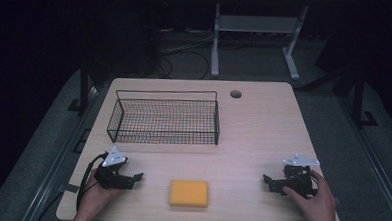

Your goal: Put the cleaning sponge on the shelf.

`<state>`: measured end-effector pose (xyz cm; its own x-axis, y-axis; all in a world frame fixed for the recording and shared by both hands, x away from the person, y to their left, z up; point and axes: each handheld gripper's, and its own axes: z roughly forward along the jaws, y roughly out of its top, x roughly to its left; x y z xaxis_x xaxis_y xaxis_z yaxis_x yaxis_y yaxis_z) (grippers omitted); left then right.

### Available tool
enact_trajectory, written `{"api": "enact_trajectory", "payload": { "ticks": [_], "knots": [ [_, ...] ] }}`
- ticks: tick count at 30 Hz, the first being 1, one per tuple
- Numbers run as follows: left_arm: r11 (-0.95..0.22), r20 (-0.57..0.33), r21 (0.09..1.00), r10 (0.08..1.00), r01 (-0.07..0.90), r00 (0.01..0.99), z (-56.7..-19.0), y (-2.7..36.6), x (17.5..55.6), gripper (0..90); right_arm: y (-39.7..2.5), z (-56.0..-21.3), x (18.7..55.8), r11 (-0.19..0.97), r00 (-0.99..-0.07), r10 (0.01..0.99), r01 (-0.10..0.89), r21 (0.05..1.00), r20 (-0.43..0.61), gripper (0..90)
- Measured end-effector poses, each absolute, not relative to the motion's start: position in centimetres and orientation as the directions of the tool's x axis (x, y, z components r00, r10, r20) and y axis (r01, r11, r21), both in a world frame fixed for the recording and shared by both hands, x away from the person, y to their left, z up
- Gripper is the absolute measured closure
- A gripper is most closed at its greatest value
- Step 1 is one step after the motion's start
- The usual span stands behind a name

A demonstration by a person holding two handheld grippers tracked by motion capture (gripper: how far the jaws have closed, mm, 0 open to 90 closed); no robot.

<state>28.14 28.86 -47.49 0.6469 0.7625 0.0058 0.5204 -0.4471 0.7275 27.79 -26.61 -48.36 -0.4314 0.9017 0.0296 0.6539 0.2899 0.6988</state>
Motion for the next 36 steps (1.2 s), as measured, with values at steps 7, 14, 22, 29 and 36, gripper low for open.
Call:
{"api": "enact_trajectory", "payload": {
  "ticks": [7, 14, 22, 29, 36],
  "knots": [
    [-0.46, 0.002, 0.713, 0.756, 0.53, 0.654, -47.2, 28.9, 28.1, 15.1, -26.6, -48.4, 27.8, 0.292, -0.433, 0.901, 0.653, 0.699, 0.028, 0.0],
    [-0.469, -0.011, 0.724, 0.725, 0.505, 0.689, -45.9, 28.2, 27.7, 30.2, -26.6, -48.4, 27.8, 0.291, -0.433, 0.901, 0.653, 0.699, 0.028, 0.0],
    [-0.501, -0.034, 0.715, 0.672, 0.488, 0.74, -45.3, 27.0, 27.2, 56.8, -26.6, -48.4, 27.8, 0.291, -0.433, 0.901, 0.653, 0.699, 0.028, 0.0],
    [-0.523, -0.065, 0.706, 0.623, 0.477, 0.78, -45.0, 26.2, 27.2, 83.1, -26.6, -48.4, 27.8, 0.292, -0.433, 0.901, 0.653, 0.699, 0.028, 0.0],
    [-0.518, -0.085, 0.71, 0.61, 0.477, 0.788, -44.3, 25.5, 27.2, 89.7, -26.6, -48.4, 27.8, 0.292, -0.433, 0.901, 0.653, 0.699, 0.028, 0.0]
  ]
}}
